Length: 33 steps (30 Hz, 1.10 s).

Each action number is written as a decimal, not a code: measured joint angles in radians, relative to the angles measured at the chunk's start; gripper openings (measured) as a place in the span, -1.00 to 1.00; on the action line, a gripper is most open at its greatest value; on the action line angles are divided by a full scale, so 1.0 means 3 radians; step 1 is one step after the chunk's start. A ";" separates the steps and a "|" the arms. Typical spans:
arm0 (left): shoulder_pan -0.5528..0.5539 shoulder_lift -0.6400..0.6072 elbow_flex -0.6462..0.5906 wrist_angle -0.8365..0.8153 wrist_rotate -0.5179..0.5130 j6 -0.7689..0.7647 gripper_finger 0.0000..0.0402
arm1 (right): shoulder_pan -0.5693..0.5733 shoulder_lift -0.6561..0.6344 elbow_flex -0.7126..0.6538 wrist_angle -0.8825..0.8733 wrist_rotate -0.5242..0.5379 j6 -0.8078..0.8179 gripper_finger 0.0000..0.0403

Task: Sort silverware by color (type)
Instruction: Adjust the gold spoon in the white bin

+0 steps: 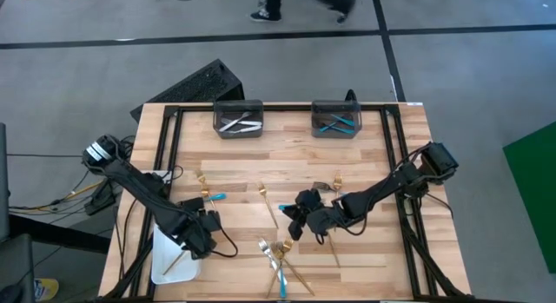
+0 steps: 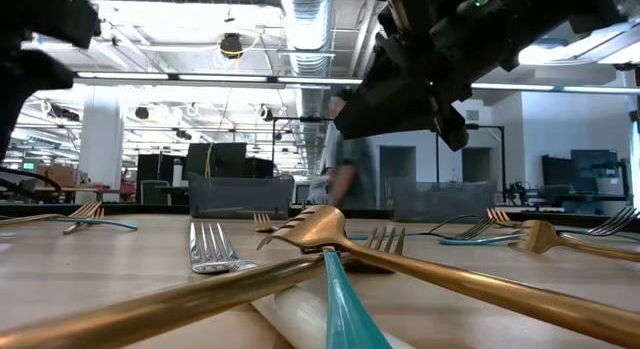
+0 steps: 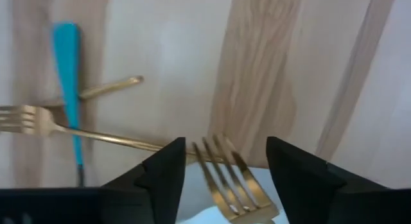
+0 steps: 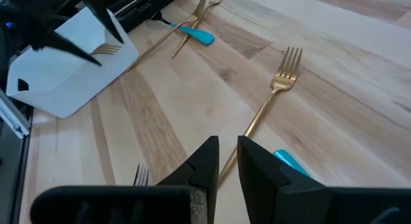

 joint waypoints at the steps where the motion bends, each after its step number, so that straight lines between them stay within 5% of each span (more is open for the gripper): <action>1: 0.0011 0.0050 0.0000 0.0009 0.0063 0.0003 0.05 | -0.0004 0.0000 0.0000 0.0000 0.0000 -0.0010 -0.59; 10: 0.0033 0.0305 0.0012 -0.0201 0.0149 -0.0007 -0.05 | -0.0009 0.0000 0.0000 0.0000 0.0000 -0.0014 -0.59; 23: -0.0042 0.0308 0.0452 -0.0625 0.0151 0.0120 -0.95 | -0.0009 0.0000 0.0000 0.0013 0.0000 -0.0015 -0.59; 33: -0.0331 0.0308 0.0615 -0.1403 0.0041 -0.0618 -0.98 | -0.0009 0.0000 0.0000 0.0013 0.0000 -0.0018 -0.59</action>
